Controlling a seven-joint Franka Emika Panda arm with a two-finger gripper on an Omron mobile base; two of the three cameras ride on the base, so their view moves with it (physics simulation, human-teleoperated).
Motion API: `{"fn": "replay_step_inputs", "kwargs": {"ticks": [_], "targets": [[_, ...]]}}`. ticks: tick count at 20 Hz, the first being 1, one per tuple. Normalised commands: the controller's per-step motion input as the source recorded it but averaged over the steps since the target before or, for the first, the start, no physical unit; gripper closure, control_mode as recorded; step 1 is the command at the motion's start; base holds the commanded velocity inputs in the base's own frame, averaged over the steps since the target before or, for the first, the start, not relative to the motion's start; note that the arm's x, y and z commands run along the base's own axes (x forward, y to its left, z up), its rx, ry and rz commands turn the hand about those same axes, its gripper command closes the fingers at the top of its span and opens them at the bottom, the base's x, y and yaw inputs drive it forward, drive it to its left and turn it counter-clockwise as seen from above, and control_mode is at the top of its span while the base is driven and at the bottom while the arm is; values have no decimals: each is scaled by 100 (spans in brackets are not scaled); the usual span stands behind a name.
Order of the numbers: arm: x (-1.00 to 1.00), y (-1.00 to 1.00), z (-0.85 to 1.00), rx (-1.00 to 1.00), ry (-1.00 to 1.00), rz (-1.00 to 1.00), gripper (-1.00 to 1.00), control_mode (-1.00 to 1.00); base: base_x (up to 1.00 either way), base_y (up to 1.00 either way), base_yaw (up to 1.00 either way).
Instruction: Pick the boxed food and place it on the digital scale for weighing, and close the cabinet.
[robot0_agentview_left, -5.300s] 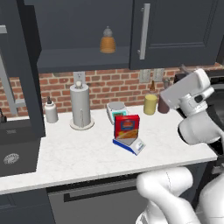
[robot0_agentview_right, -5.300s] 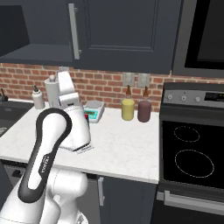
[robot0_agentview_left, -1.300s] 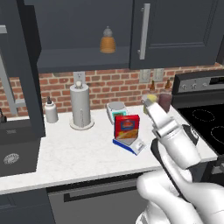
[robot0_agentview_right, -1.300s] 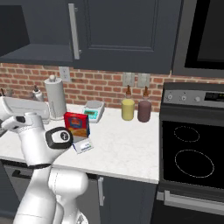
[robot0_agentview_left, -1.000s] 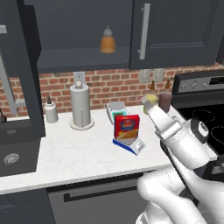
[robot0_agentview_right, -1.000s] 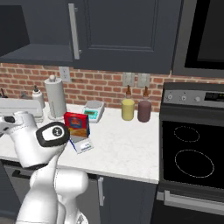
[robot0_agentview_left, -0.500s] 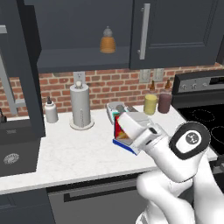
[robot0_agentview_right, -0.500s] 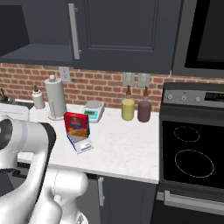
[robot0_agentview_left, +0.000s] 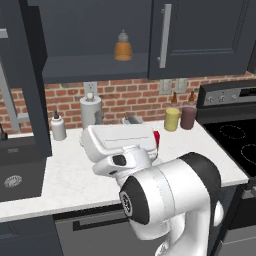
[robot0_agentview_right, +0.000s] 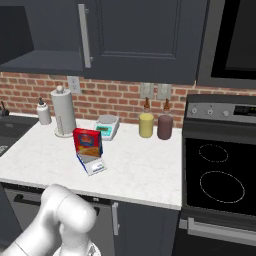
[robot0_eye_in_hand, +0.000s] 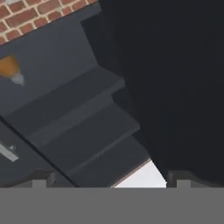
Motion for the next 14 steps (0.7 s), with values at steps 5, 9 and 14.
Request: {"fn": "replay_step_inputs", "kwargs": {"ticks": [5,9,14], "targets": [[-58,1,-35,6,-26,-19,-100,-100,0,0,0],[-68,13,-68,8,-30,-13,-100,-100,0,0,0],[-27,80,-98,14,-26,-6,-100,-100,0,0,0]]}}
